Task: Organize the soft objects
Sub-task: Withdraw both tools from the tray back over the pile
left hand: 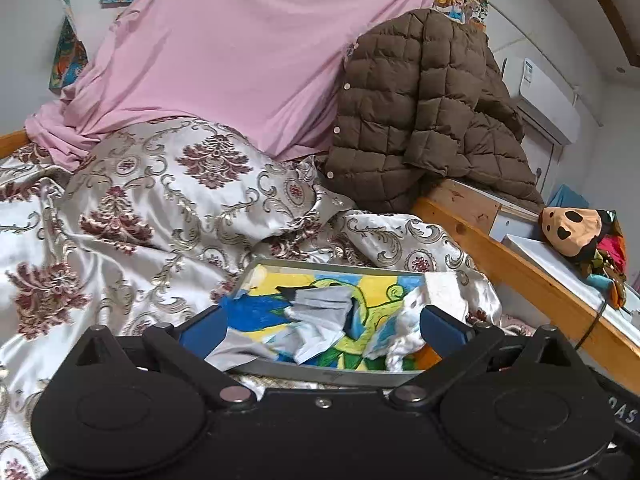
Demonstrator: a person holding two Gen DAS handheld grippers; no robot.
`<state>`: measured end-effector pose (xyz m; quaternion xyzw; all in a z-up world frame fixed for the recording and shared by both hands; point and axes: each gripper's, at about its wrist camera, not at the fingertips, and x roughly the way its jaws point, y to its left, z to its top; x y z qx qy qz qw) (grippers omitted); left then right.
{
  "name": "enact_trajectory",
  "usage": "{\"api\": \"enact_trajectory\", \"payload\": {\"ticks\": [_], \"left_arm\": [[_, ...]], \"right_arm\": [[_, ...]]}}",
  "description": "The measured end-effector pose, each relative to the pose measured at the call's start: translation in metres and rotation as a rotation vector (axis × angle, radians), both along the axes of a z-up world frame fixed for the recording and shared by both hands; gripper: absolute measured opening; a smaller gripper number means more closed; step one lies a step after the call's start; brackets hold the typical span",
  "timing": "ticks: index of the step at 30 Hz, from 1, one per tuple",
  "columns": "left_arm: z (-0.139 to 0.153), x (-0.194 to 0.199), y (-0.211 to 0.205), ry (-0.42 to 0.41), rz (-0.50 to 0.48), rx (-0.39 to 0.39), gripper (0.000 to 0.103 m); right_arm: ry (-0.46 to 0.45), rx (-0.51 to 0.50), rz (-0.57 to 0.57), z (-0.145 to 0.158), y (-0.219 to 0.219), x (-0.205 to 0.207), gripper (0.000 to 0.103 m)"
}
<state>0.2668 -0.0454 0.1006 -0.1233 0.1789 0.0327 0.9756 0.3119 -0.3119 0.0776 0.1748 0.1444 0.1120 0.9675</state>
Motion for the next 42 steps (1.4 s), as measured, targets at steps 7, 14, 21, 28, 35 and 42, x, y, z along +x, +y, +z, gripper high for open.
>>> {"api": "enact_trajectory", "payload": {"ticks": [7, 14, 21, 28, 35, 42], "left_arm": [[-0.013, -0.043, 0.029, -0.011, 0.015, -0.014, 0.102], [-0.024, -0.092, 0.047, -0.041, 0.001, -0.002, 0.102], [-0.045, -0.125, 0.062, 0.006, -0.018, 0.000, 0.102], [-0.063, -0.150, 0.072, 0.081, -0.033, 0.006, 0.102], [-0.090, -0.163, 0.084, 0.166, -0.006, -0.043, 0.102], [-0.107, -0.166, 0.092, 0.248, 0.027, -0.055, 0.102]], "right_arm": [[-0.042, -0.070, -0.004, 0.002, 0.020, -0.049, 0.102], [-0.058, -0.136, -0.007, -0.008, 0.035, -0.098, 0.102], [-0.028, -0.219, 0.032, -0.024, 0.053, -0.144, 0.102], [0.036, -0.269, 0.088, -0.038, 0.072, -0.181, 0.102], [0.095, -0.319, 0.114, -0.053, 0.091, -0.214, 0.102], [0.148, -0.354, 0.132, -0.066, 0.106, -0.227, 0.102]]}}
